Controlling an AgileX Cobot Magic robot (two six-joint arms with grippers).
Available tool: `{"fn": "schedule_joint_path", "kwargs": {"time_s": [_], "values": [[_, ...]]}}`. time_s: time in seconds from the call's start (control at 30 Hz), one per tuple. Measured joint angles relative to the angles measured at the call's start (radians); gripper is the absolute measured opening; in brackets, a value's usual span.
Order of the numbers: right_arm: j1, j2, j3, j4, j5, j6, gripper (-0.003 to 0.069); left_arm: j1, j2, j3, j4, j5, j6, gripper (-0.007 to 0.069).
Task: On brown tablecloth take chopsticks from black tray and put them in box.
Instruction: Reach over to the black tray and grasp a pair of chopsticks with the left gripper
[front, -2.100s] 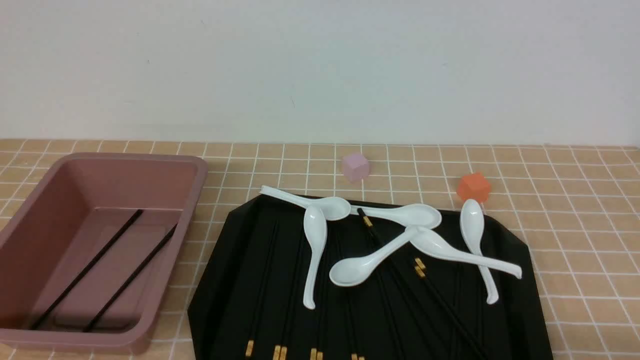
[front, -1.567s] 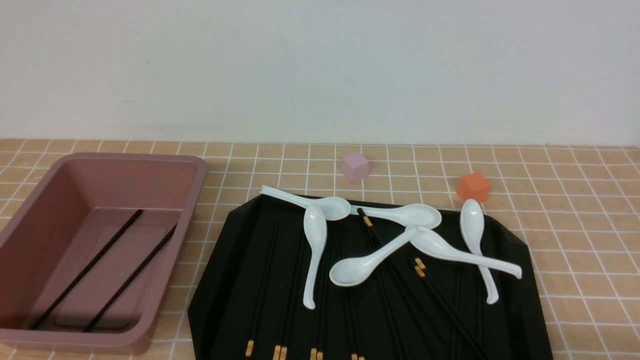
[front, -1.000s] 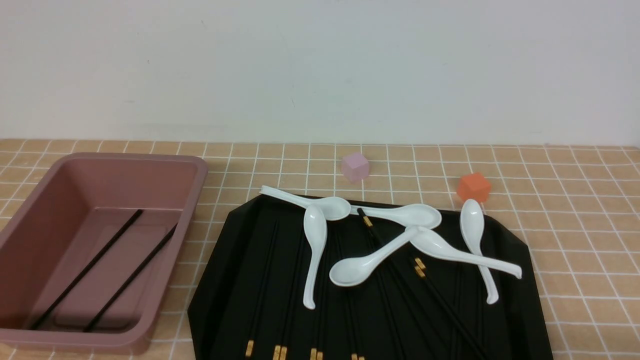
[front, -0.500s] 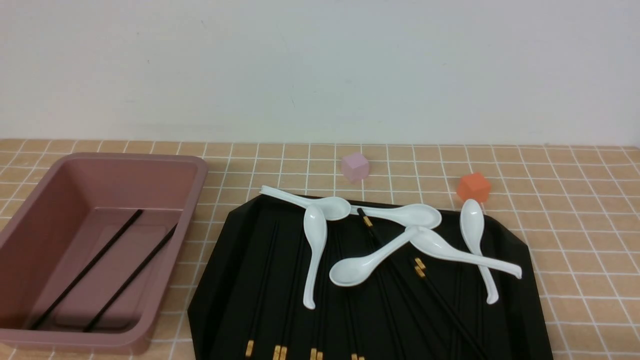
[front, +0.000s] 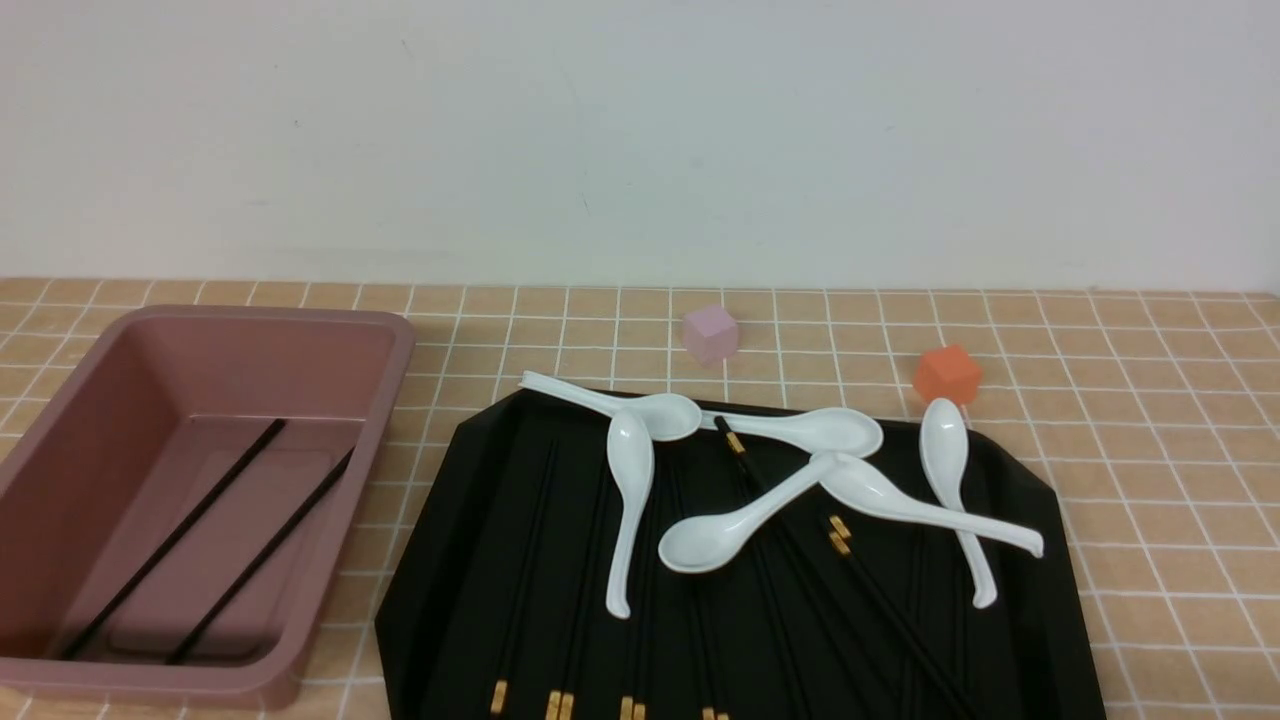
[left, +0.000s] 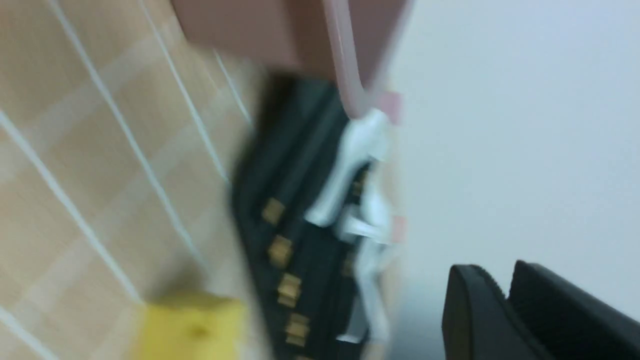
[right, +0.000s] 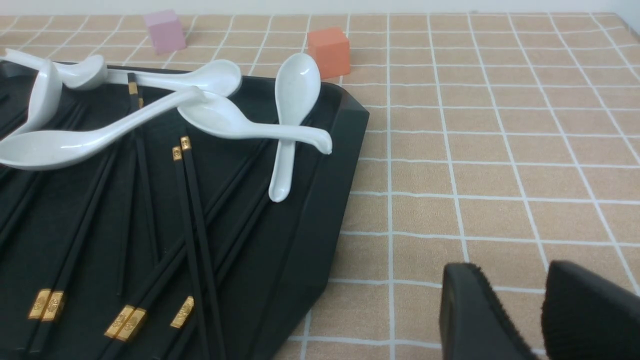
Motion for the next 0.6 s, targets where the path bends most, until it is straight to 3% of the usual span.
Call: {"fn": "schedule_joint_path", "kwargs": {"time_s": [0.2, 0.37, 0.47, 0.6], "values": [[0.000, 0.000, 0.000, 0.000, 0.000, 0.000, 0.0240, 0.000, 0.000, -0.001, -0.068, -0.130, -0.014, 0.0110], [0.000, 0.000, 0.000, 0.000, 0.000, 0.000, 0.0240, 0.000, 0.007, -0.131, -0.057, -0.157, 0.073, -0.0013], [0.000, 0.000, 0.000, 0.000, 0.000, 0.000, 0.0240, 0.000, 0.121, -0.293, -0.004, -0.038, 0.200, -0.0013], [0.000, 0.000, 0.000, 0.000, 0.000, 0.000, 0.0240, 0.000, 0.405, -0.511, 0.097, 0.267, 0.371, -0.0013]]}}
